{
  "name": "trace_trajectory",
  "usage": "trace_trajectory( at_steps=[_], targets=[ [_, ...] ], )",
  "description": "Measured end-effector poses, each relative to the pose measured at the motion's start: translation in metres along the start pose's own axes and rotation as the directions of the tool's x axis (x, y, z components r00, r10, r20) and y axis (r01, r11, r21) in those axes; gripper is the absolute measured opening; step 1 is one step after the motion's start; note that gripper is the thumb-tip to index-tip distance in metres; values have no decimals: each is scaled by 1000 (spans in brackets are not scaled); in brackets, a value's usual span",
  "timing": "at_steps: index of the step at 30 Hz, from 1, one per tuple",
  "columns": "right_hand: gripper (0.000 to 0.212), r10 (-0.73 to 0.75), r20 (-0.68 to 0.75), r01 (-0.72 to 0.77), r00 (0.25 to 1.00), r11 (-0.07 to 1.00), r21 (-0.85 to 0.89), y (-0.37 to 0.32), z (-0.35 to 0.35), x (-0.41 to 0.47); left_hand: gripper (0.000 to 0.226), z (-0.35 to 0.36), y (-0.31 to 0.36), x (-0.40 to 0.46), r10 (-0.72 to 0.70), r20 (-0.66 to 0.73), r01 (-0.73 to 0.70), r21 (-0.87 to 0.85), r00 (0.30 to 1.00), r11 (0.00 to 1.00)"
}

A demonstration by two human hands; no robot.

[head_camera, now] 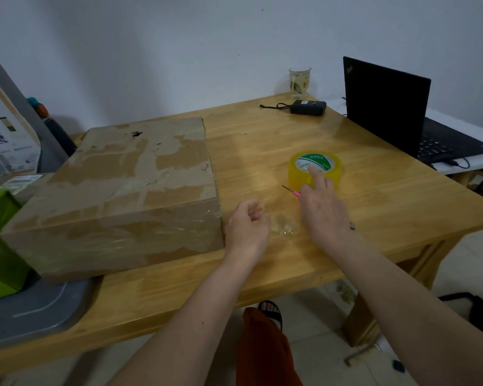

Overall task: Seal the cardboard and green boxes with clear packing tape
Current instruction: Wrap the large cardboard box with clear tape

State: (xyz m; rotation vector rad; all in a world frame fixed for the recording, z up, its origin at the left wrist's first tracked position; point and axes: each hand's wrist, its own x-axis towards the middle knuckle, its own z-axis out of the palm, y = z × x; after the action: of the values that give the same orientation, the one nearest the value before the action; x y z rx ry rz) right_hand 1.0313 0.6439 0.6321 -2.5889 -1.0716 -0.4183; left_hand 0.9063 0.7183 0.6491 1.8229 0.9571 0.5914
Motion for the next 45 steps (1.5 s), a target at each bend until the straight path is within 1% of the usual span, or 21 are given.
trace_trajectory(
  at_steps=[5,9,13,17,21,25,28,30,32,34,35,38,39,40,41,42,43,44,45],
  targets=[
    [21,47,88,-46,995,999,-18,-2,-3,3,37,-1,2,-3,6,9,-6,-2,1000,1000],
    [14,57,142,-57,988,998,-7,-2,-1,6,38,-1,2,-5,2,22,-2,-9,1000,1000],
    [16,63,173,-68,983,997,22,-7,-1,10,38,-2,1,-6,8,15,-8,-19,1000,1000],
    [14,26,162,-34,986,998,44,-3,-3,10,41,-2,2,-7,11,3,-11,-26,1000,1000],
    [9,-11,99,2,995,995,96,5,-1,15,37,-3,2,-6,-15,-38,14,-42,999,999],
    [14,-30,92,16,995,988,152,10,-2,17,36,-9,1,-8,-31,-62,28,-52,998,998],
    [24,-23,134,-4,991,981,195,15,-7,15,36,-10,3,-14,7,-68,-9,-41,998,999],
    [25,-49,164,16,985,980,197,21,-7,13,36,-11,5,-21,52,-72,-53,-19,996,998],
    [22,-90,120,68,989,981,182,27,-6,7,34,-14,6,-29,100,-79,-100,-5,992,995],
    [23,-131,61,122,990,984,129,29,-4,-1,32,-17,6,-36,150,-96,-151,-11,984,988],
    [25,-144,69,137,987,986,90,30,-4,-4,32,-19,7,-38,170,-104,-173,-16,980,985],
    [31,-150,163,155,975,988,-18,31,-2,-7,29,-26,10,-44,210,-125,-215,-26,970,976],
    [30,-154,167,160,974,987,-22,30,-4,-7,28,-29,10,-45,221,-131,-227,-34,966,973],
    [28,-146,134,144,980,989,31,28,-7,-6,28,-33,12,-47,231,-135,-238,-40,963,970],
    [25,-109,77,97,991,985,145,25,-13,-6,28,-38,13,-49,239,-137,-246,-43,961,968],
    [24,-37,16,30,999,944,330,20,-22,-7,27,-43,14,-50,244,-137,-253,-48,960,966],
    [26,54,16,-54,998,830,556,12,-34,-9,26,-48,15,-51,247,-137,-256,-54,959,965],
    [32,109,87,-136,990,633,762,2,-47,-11,25,-54,17,-52,247,-136,-257,-63,959,964],
    [41,108,169,-199,980,427,882,-8,-59,-13,25,-60,19,-53,247,-137,-258,-70,959,964]
  ],
)
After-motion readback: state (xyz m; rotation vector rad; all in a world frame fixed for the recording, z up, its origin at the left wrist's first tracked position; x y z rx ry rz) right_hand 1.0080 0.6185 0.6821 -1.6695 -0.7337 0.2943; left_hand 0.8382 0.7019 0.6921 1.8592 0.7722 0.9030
